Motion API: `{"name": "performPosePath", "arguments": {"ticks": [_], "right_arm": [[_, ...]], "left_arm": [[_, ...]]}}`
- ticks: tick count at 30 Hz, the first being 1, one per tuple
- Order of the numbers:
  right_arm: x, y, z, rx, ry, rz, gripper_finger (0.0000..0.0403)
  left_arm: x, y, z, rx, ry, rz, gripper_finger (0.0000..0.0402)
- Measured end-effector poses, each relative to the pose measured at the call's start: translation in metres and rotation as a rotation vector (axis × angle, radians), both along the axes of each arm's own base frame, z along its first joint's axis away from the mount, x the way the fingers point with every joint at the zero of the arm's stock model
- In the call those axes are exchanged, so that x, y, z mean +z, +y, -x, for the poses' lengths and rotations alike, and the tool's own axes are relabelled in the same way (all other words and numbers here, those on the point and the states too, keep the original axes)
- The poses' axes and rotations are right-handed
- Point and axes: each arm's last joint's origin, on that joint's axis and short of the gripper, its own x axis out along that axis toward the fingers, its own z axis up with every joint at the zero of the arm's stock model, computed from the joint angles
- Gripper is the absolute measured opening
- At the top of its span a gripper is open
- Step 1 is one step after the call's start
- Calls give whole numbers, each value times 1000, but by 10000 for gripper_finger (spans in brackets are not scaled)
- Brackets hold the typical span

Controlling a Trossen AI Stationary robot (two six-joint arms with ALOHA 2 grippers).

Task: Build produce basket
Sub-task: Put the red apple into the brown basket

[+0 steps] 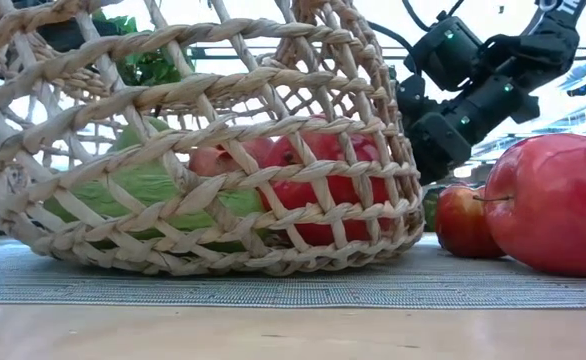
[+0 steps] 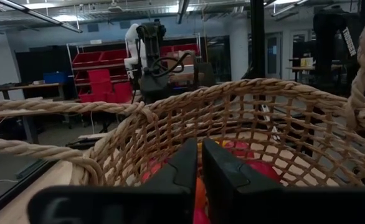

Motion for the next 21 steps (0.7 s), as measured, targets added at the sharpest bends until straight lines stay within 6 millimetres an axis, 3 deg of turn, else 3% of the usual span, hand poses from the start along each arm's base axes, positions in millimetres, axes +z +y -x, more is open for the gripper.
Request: {"name": "performPosePath", "arguments": {"ticks": [21], "right_arm": [[3, -1, 0, -10, -18, 60, 346]], "left_arm": [[0, 0, 0, 1, 1, 0, 36]]}}
